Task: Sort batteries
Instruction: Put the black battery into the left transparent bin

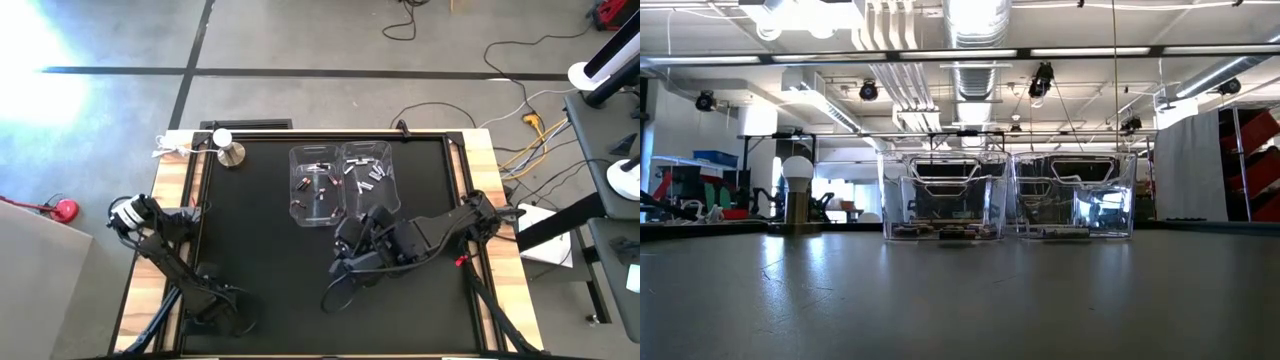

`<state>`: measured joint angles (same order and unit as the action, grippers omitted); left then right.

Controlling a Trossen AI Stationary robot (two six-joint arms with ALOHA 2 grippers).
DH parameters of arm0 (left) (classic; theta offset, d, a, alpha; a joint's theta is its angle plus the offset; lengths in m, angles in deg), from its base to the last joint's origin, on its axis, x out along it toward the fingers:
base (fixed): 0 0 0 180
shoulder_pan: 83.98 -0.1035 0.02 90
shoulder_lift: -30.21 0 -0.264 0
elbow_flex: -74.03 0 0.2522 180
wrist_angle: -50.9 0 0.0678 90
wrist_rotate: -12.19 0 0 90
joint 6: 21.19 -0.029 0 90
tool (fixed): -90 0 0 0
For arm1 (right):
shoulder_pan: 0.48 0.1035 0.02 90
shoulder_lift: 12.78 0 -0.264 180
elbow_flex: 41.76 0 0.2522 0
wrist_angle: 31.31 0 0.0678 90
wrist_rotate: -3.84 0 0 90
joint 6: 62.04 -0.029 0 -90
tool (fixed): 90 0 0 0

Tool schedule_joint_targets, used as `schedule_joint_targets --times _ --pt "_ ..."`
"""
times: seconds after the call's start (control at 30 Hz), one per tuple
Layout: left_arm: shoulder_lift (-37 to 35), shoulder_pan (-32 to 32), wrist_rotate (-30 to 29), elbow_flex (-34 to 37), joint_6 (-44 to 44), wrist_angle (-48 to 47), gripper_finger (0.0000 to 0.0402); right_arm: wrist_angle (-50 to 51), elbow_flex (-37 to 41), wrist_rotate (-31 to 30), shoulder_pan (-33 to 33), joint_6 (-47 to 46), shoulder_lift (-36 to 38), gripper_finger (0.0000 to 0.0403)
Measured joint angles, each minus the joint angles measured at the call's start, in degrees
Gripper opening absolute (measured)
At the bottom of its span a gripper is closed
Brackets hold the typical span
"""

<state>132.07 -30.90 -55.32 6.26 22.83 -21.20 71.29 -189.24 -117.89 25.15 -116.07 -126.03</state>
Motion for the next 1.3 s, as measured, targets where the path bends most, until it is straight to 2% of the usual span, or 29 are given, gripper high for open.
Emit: schedule_joint_targets --times 0.1,0.33,0.6,0.87,1.07,1.3 --pt "-0.34 0.00 -1.99 -0.82 2.77 -1.84 0.0291 -0.78 0.00 0.00 -0.15 0.41 -0.06 0.0343" --pt "-1.11 2.44 -1.74 -5.21 9.50 -1.37 0.0292 -3.64 0.00 0.02 -0.15 0.62 -0.13 0.0343" --pt "1.74 2.57 1.38 -3.55 9.69 -1.21 0.0312 -7.46 0.00 0.09 -0.15 0.57 -0.13 0.0343" --pt "6.08 3.88 7.37 -3.01 4.97 -1.18 0.0316 -7.39 0.00 0.68 -0.01 -0.54 -0.15 0.0343" --pt "8.81 4.87 8.04 -3.33 3.17 -1.61 0.0298 -7.36 0.00 0.70 0.00 -0.90 -0.17 0.0336" --pt "9.53 5.05 5.82 -3.47 3.30 -1.15 0.0233 -7.55 0.00 0.72 0.00 -1.01 -0.15 0.0322"
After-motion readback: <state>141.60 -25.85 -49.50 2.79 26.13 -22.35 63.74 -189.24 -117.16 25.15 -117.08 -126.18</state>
